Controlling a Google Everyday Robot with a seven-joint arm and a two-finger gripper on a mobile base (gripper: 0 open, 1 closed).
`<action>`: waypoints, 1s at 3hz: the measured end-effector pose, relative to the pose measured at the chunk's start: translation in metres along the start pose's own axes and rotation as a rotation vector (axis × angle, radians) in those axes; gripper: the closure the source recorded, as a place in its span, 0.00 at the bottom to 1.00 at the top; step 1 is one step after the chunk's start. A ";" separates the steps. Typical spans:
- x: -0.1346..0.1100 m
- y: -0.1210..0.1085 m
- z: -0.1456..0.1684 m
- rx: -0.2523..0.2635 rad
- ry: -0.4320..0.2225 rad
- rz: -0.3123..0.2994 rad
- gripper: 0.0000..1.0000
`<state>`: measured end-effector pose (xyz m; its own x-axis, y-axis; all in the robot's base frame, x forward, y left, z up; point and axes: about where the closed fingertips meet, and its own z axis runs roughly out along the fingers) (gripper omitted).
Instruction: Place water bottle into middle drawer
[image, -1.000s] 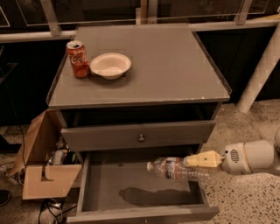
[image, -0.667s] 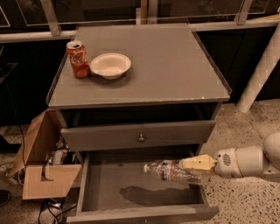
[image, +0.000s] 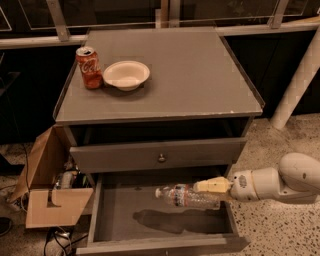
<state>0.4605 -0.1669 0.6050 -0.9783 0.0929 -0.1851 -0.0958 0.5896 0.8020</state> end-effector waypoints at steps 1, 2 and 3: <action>0.000 0.000 0.000 0.000 0.000 0.000 1.00; 0.004 -0.021 0.020 -0.021 -0.005 0.046 1.00; -0.002 -0.058 0.062 -0.044 -0.004 0.094 1.00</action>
Offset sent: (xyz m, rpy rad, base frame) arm 0.0049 0.0063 -0.0719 0.0709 0.0794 -0.0757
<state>0.4797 -0.1517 0.5242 -0.9827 0.1490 -0.1099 -0.0118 0.5420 0.8403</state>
